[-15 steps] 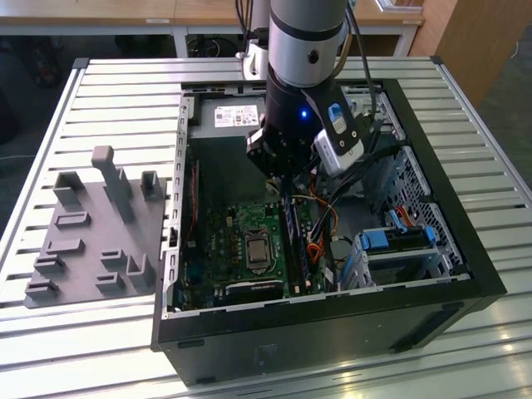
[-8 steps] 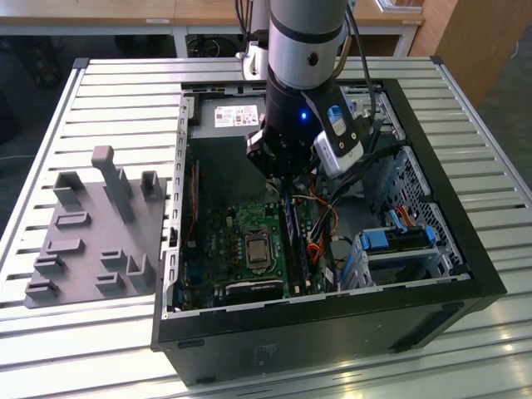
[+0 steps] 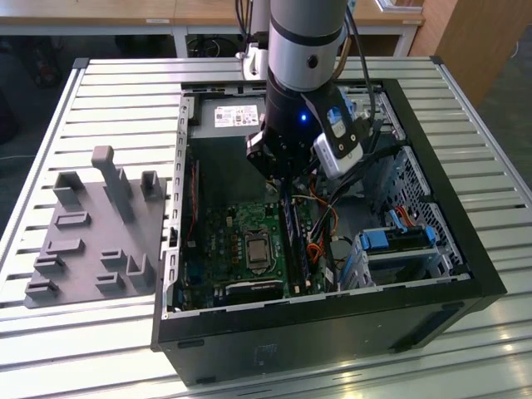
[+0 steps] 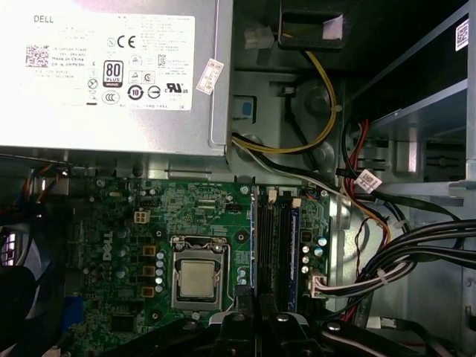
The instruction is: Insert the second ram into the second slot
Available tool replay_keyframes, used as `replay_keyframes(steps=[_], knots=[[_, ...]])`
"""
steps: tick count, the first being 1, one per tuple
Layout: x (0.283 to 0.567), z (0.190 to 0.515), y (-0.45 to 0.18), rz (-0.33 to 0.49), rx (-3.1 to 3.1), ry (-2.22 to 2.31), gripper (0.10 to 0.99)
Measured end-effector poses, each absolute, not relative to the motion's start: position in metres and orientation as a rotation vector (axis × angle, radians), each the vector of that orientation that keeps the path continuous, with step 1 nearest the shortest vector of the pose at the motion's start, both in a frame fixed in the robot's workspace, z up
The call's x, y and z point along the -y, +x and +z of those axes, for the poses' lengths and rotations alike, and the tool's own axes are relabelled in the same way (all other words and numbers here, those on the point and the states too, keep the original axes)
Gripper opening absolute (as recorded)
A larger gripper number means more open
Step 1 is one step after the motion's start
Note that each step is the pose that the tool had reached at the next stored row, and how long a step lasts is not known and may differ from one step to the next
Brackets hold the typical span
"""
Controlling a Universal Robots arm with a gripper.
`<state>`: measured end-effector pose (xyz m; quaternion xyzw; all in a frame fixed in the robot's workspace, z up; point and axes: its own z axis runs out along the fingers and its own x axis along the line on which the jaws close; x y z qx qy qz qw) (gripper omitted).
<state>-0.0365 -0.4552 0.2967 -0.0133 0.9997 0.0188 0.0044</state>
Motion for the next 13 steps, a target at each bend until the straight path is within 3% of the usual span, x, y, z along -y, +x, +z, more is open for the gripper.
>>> replay_keyframes(steps=[13], knots=[[0.4554,0.2926,-0.0365,0.059,-3.132,-0.042,0.141]])
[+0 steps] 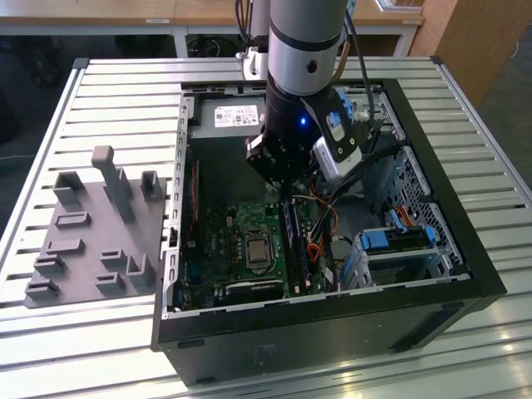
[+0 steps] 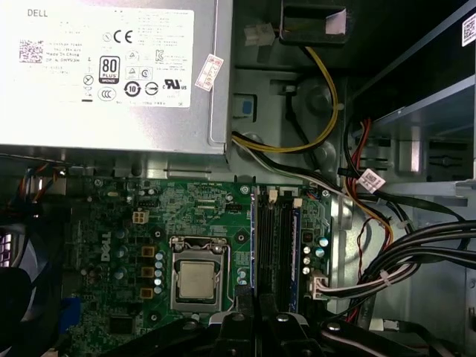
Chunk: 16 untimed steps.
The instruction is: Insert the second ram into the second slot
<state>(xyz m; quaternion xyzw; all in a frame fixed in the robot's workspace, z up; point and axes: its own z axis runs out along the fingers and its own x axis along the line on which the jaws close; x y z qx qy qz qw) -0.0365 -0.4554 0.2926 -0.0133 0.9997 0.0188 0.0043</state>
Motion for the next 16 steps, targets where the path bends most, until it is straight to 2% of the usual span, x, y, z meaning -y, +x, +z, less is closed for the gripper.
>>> replay_keyframes(steps=[16], knots=[[0.4554,0.2861,-0.0365,0.059,-3.132,-0.042,0.141]])
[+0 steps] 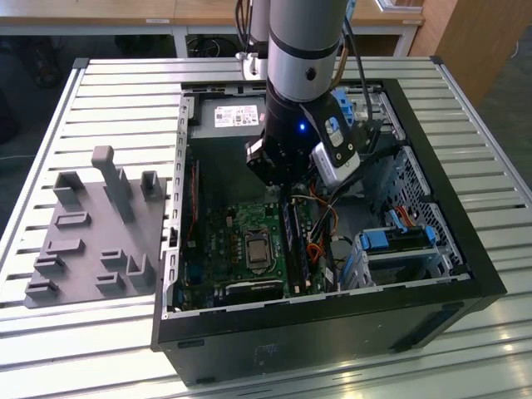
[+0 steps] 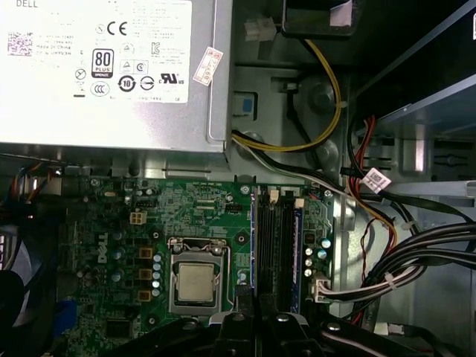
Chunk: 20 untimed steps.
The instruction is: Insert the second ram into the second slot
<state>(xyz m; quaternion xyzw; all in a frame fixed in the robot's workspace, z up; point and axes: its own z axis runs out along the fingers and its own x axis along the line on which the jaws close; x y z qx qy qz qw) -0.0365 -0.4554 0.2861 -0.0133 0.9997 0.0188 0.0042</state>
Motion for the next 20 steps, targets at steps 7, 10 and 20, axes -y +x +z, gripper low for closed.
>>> replay_keyframes(steps=[7,10,20], knots=[[0.4555,0.2836,-0.0365,0.059,-3.132,-0.042,0.141],[0.4556,0.2825,-0.0365,0.059,-3.132,-0.042,0.141],[0.4559,0.2795,-0.0365,0.059,-3.132,-0.042,0.141]])
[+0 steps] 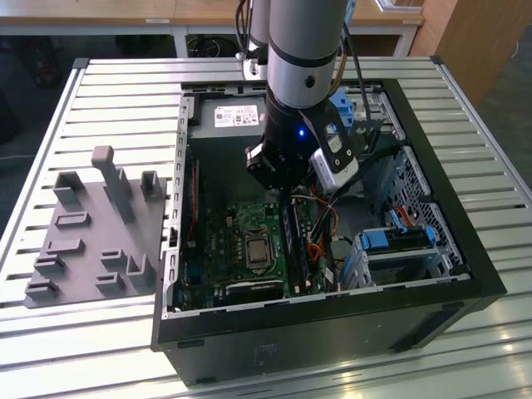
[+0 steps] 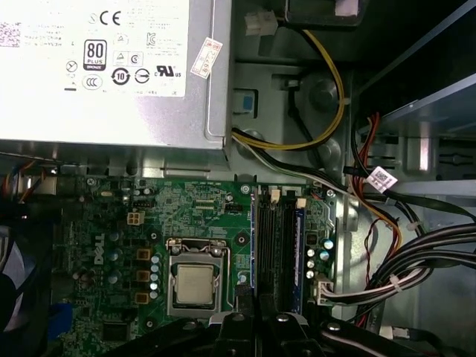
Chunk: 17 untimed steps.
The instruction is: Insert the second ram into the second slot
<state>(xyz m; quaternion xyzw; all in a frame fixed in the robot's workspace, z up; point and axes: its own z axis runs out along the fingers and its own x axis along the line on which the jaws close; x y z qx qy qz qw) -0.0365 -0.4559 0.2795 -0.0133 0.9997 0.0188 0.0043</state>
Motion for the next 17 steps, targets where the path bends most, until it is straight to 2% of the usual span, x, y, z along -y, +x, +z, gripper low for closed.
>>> replay_keyframes(steps=[17], knots=[[0.4561,0.2710,-0.0367,0.059,-3.131,-0.042,0.141]])
